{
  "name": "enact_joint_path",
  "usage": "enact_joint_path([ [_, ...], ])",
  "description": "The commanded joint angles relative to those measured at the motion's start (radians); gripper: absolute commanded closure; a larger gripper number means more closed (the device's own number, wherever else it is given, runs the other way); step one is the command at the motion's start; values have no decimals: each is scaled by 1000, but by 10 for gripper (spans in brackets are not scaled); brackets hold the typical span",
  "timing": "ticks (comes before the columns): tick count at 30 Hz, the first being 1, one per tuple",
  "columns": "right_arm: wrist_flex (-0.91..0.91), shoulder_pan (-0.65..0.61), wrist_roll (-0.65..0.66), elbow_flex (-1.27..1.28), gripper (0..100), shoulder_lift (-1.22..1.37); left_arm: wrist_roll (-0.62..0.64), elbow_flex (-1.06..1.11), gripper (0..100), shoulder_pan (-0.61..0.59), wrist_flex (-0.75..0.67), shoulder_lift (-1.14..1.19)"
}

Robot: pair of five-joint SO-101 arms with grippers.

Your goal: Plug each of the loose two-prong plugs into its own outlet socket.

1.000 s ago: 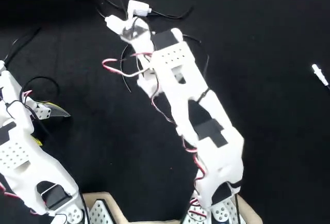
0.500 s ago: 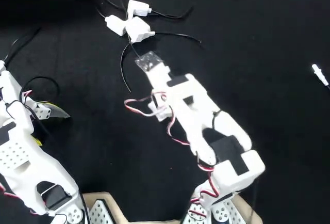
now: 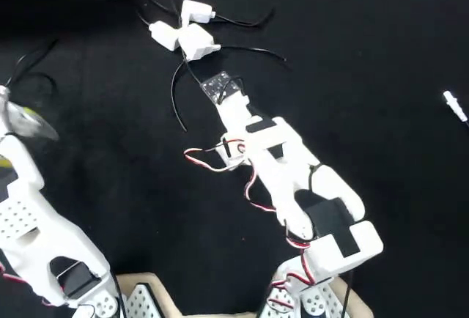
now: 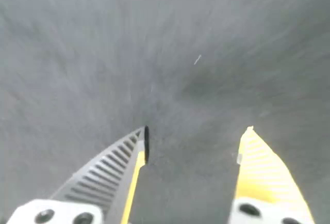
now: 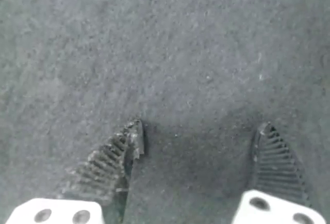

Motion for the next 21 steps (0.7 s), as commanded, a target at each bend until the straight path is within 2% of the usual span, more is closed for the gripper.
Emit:
enact_joint_path([
  [1,-14,12,2,-5,662,-45,-176,-231,717,-39,21,-100],
  [6,-14,12,2,-7,662,-45,-390,-415,717,-56,-17,-100],
  [11,-14,12,2,-4,662,-45,-605,-432,683,-97,-130,-17],
  [15,-14,12,2,-5,662,-45,-615,-433,629,-130,-250,95],
  [21,-14,12,2,-7,662,-44,-792,-433,633,-140,-428,229],
])
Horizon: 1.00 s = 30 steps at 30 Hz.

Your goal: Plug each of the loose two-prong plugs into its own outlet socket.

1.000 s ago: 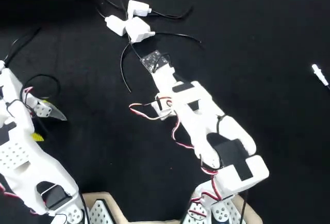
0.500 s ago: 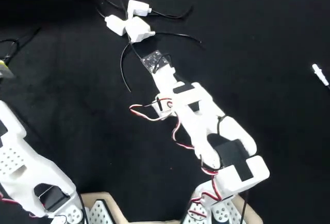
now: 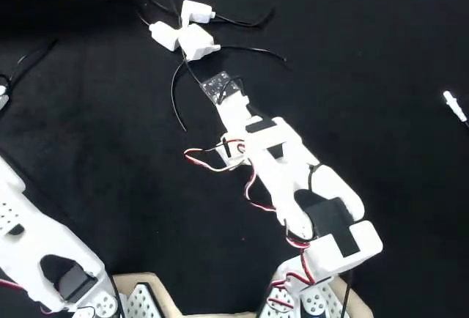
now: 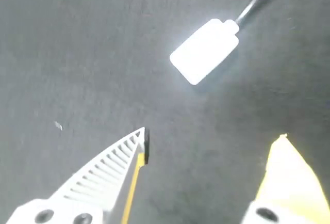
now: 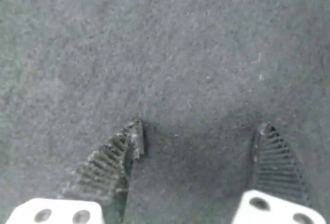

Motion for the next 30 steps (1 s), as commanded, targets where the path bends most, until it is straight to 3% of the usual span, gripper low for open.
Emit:
enact_joint_path([
  [1,-14,12,2,-7,662,-44,-97,-42,633,-5,-120,23],
  [12,-15,12,0,-7,662,-44,-253,-42,633,8,-420,155],
  [30,-38,12,-5,-2,662,-44,-272,-225,633,120,-499,473],
])
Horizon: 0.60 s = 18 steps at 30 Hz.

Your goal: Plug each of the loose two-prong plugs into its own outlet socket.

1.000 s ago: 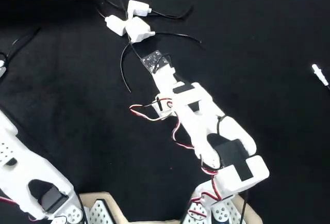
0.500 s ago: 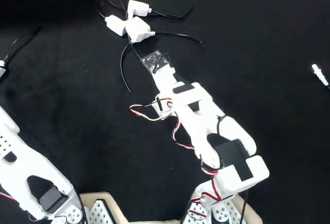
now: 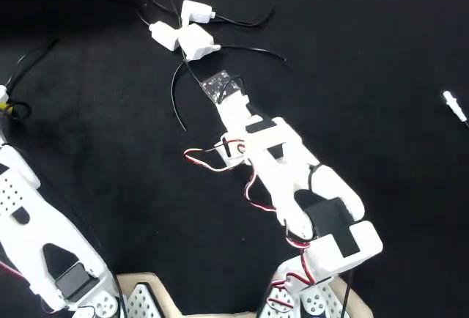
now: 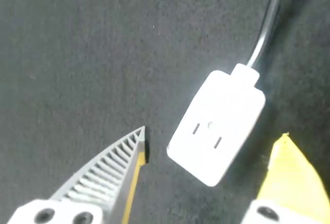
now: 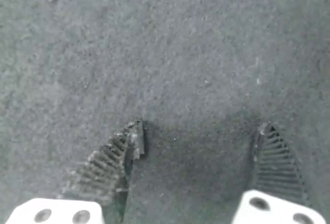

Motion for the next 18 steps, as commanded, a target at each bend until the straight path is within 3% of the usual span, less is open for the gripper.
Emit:
enact_joint_path([
  [1,-20,12,-5,-5,662,-44,8,-79,634,50,-21,48],
  [4,-20,12,-6,-5,662,-44,8,-93,672,50,-20,94],
  [13,-21,11,-6,-5,662,-44,8,-90,913,50,-18,135],
  [15,-21,11,-6,-5,662,-44,8,-94,970,48,17,127],
  [18,-21,11,-6,-5,662,-44,6,-119,968,50,127,124],
])
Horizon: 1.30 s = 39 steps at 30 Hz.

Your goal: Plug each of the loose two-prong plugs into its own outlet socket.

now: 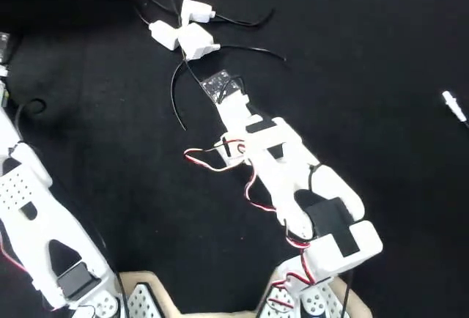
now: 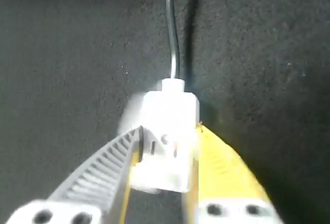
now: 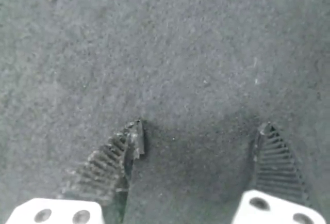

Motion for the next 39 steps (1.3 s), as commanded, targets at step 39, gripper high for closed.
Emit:
enact_joint_path([
  [39,-14,11,-5,-5,662,-42,35,-153,685,-151,226,-207],
])
